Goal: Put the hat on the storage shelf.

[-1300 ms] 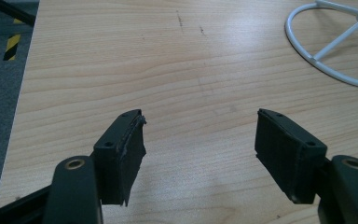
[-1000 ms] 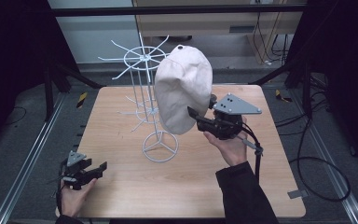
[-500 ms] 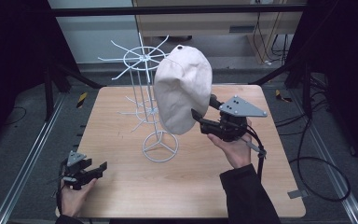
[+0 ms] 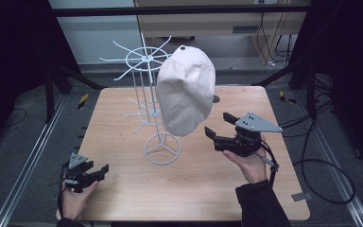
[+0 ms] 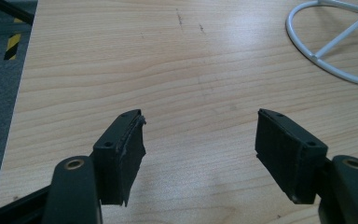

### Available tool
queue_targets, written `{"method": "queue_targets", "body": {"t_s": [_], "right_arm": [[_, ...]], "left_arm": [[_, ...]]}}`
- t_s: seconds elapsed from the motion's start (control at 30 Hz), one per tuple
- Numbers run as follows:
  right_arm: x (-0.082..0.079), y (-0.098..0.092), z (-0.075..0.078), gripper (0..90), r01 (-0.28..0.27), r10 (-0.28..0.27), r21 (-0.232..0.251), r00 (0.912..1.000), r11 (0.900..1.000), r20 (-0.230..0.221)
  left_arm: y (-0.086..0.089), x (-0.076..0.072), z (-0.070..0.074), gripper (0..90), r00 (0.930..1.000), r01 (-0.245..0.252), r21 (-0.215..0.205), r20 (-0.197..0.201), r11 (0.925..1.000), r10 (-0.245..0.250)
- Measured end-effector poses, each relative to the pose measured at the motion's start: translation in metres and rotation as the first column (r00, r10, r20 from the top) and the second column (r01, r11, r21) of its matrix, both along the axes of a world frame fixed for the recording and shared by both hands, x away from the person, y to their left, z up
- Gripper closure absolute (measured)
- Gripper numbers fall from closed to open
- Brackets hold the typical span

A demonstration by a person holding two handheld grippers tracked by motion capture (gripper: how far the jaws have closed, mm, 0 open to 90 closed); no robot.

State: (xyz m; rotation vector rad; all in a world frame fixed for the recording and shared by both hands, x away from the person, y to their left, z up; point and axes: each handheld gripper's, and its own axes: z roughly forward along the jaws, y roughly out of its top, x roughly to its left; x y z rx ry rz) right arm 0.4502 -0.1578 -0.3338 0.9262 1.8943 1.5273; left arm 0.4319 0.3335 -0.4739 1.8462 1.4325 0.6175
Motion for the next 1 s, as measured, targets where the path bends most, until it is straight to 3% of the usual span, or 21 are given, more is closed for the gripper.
{"method": "queue_targets", "body": {"t_s": [0.27, 0.47, 0.7, 0.97, 1.0], "right_arm": [[-0.001, -0.019, -0.038, 17.4, 0.063, -0.067, -0.052, 0.9952, 0.997, -0.071], [0.002, -0.035, -0.066, 15.8, 0.121, -0.131, -0.079, 0.9821, 0.989, -0.135], [0.003, -0.052, -0.095, 14.2, 0.181, -0.202, -0.124, 0.9616, 0.976, -0.186], [0.01, -0.072, -0.125, 13.9, 0.252, -0.292, -0.189, 0.9298, 0.949, -0.224], [0.01, -0.074, -0.127, 13.9, 0.258, -0.3, -0.191, 0.9228, 0.947, -0.241]], "left_arm": [[-0.001, -0.001, 0.0, 32.8, 0.9998, 0.006, 0.002, 0.018, 1.0, -0.006], [-0.002, -0.001, -0.001, 34.1, 0.9995, 0.019, 0.0, 0.023, 0.9998, -0.019], [-0.002, -0.001, 0.0, 33.4, 0.9992, 0.024, -0.009, 0.031, 0.9997, -0.023], [-0.003, -0.002, 0.0, 30.2, 0.9989, 0.03, -0.003, 0.037, 0.9995, -0.03], [-0.003, -0.002, -0.001, 29.9, 0.9988, 0.031, -0.001, 0.039, 0.9995, -0.031]]}}
